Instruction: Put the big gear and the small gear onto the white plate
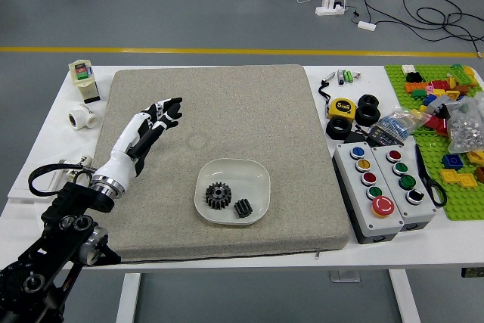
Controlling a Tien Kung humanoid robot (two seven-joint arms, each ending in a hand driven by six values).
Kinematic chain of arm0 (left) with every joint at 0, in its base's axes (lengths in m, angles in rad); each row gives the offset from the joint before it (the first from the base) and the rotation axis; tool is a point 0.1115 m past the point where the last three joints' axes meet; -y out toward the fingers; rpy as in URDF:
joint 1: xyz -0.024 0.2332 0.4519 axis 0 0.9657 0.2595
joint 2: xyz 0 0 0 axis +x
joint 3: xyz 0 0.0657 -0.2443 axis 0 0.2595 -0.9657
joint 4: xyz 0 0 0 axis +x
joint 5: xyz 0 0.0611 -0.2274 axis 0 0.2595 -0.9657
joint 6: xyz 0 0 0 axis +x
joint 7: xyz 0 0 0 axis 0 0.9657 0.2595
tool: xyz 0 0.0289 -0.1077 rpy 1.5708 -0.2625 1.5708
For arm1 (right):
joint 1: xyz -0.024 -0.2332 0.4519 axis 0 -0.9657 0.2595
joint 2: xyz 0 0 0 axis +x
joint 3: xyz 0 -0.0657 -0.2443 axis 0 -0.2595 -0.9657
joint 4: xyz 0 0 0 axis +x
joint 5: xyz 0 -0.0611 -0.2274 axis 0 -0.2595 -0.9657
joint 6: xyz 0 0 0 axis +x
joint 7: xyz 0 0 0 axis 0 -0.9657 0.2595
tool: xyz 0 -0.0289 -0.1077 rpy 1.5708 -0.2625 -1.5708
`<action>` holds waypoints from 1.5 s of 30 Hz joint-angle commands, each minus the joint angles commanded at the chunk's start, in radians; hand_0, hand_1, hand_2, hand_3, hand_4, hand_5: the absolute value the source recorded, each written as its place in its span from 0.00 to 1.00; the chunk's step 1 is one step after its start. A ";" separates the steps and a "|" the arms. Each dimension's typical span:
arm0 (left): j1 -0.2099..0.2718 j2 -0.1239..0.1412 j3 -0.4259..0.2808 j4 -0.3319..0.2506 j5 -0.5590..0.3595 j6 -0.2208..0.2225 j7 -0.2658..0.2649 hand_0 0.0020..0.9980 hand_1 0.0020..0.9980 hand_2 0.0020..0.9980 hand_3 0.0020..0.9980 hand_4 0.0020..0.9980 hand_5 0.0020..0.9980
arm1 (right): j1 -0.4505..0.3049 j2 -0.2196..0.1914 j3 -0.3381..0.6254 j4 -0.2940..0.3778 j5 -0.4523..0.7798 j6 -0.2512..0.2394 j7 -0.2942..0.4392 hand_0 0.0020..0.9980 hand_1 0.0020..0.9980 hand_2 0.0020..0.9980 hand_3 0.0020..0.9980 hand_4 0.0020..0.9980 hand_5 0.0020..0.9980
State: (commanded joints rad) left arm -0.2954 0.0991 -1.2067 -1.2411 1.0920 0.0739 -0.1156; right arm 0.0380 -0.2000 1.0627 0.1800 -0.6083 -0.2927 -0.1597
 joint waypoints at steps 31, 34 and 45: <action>0.044 -0.031 -0.224 0.038 -0.153 -0.030 0.021 0.85 0.86 0.88 0.81 0.89 0.85 | 0.013 -0.006 0.001 0.000 0.003 0.001 0.003 0.61 0.61 0.70 0.57 0.77 0.74; 0.050 -0.035 -0.239 0.037 -0.141 -0.036 0.021 0.85 0.86 0.88 0.81 0.89 0.85 | 0.013 -0.006 0.005 0.000 -0.001 0.002 0.002 0.61 0.61 0.70 0.57 0.77 0.74; 0.052 -0.039 -0.249 0.043 -0.125 -0.045 0.024 0.85 0.85 0.88 0.81 0.89 0.85 | 0.015 -0.004 0.009 0.000 -0.004 0.002 0.000 0.61 0.61 0.70 0.57 0.77 0.74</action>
State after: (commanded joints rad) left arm -0.2433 0.0606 -1.4553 -1.1979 0.9669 0.0284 -0.0915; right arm 0.0528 -0.2038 1.0720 0.1800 -0.6126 -0.2911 -0.1601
